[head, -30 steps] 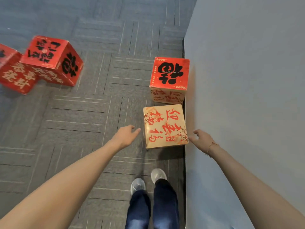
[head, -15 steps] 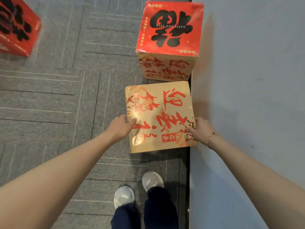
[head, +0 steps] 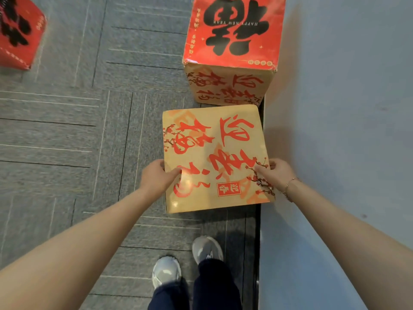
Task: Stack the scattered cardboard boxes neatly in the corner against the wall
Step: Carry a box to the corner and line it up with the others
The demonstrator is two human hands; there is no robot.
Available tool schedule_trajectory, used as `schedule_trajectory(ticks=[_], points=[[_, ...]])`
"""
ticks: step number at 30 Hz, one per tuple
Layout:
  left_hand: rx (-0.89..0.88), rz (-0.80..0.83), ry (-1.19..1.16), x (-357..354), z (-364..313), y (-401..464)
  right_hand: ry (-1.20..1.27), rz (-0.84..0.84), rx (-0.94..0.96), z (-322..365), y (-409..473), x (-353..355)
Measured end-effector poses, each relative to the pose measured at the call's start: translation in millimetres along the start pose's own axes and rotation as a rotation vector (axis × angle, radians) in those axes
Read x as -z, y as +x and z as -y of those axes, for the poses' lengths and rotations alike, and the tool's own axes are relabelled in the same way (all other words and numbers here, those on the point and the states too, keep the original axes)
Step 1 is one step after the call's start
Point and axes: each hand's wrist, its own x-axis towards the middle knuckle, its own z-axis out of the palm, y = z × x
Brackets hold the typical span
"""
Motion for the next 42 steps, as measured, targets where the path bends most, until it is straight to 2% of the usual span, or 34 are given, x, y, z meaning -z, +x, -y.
schedule_trajectory(ticks=[5,9,19,30,37,42], points=[[-0.064,-0.125,-0.037,44,-17,-17,-0.056,-0.007,0.050,52,-14,16],[-0.046,-0.213,-0.142,87,-32,-36,-0.074,0.020,0.083,105,-37,22],[-0.086,-0.484,-0.353,221,-68,-126,-0.176,-0.019,0.399,255,-130,51],[0.011,-0.612,-0.529,424,-103,-275,-0.335,0.026,0.661,442,-318,80],[-0.003,-0.741,-0.691,512,-76,-402,-0.370,0.146,0.810,518,-465,54],[-0.015,-0.854,-0.783,561,-28,-492,-0.441,0.228,0.940,557,-563,7]])
